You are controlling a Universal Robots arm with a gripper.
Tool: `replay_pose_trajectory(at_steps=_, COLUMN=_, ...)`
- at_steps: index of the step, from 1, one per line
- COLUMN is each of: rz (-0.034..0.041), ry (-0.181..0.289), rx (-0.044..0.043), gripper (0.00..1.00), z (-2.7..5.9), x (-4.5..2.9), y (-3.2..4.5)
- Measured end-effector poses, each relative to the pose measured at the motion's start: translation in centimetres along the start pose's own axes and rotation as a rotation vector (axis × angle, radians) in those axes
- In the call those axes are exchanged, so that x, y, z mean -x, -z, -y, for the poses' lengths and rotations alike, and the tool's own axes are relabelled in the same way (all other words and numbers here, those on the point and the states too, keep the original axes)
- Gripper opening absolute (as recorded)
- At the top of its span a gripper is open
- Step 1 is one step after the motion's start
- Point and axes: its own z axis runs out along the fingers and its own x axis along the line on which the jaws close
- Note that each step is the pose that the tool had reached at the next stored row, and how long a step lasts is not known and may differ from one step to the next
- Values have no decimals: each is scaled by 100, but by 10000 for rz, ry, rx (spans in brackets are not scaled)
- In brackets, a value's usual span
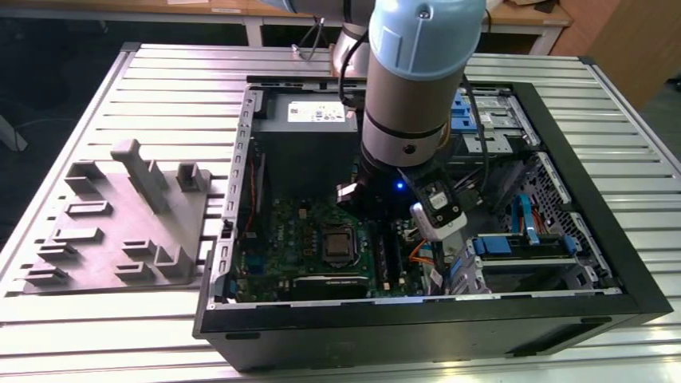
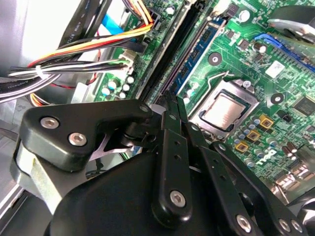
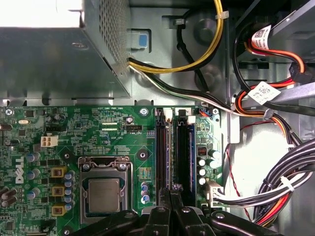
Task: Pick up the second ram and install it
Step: 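Insert the second ram into the second slot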
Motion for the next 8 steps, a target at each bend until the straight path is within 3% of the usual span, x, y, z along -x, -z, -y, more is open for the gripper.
replay_pose_trajectory(at_steps=8, rz=-1, ry=0, rx=-2, gripper=11, z=1, x=-1, y=-13)
